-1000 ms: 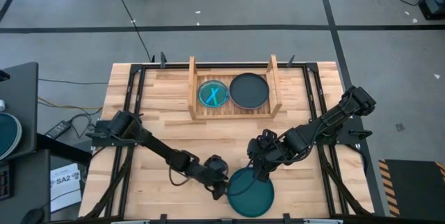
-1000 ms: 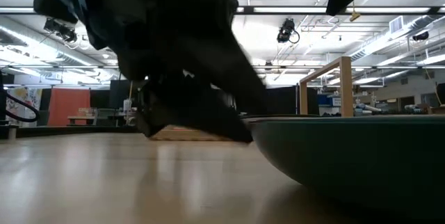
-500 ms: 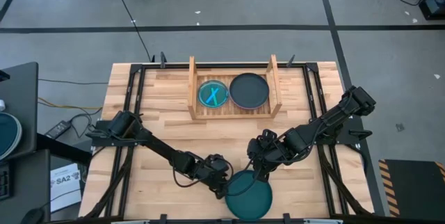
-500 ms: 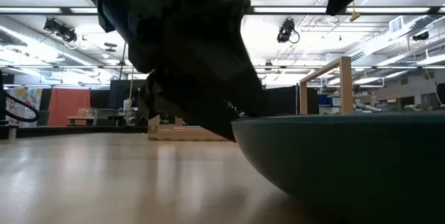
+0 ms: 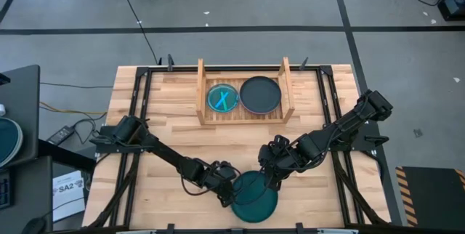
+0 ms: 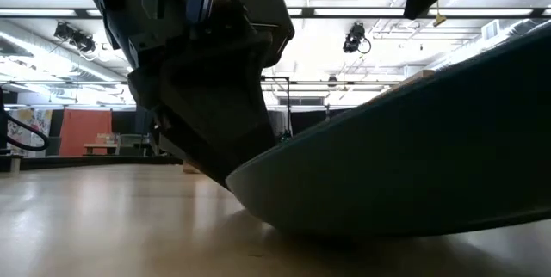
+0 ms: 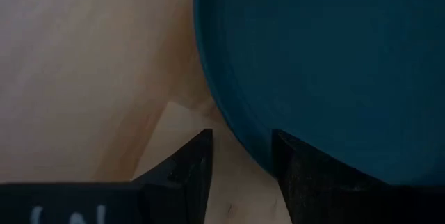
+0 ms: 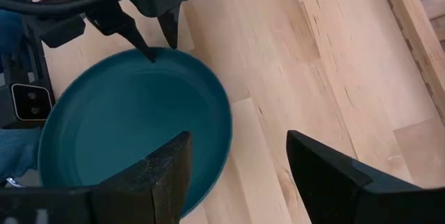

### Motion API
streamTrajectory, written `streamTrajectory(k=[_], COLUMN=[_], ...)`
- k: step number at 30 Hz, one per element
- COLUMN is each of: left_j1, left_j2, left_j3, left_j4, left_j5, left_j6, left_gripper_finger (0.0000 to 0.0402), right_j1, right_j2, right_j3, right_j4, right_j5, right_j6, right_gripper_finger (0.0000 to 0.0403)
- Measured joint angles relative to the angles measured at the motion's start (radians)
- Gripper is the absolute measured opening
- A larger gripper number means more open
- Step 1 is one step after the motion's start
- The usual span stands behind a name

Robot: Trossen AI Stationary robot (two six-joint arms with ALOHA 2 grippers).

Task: Place and stack plates onto a shelf
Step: Stack the large black plate on top of the large black plate on the shelf

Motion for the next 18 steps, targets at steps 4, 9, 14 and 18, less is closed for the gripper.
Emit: streamTrajectory(k=[4,9,14,18], left_j1=[0.000,0.000,0.002,0.004], left_j2=[0.000,0.000,-0.001,-0.005], left_j3=[0.000,-0.001,0.000,0.000], left_j4=[-0.004,-0.005,0.002,0.001], left_j5=[0.000,0.000,-0.002,-0.010], left_j6=[0.001,0.001,0.000,0.021], left_gripper_finger=[0.0127,0.0083,0.0025,0.0013], right_j1=[0.000,0.000,0.000,0.000], right_j2=[0.000,0.000,0.000,0.000], right_j3=[0.000,0.000,0.000,0.000], right_j4=[0.000,0.000,0.000,0.000], right_j5=[0.000,0.000,0.000,0.000], right_j6=[0.000,0.000,0.000,0.009], right_gripper_finger=[0.0239,0.0239,0.0239,0.0239])
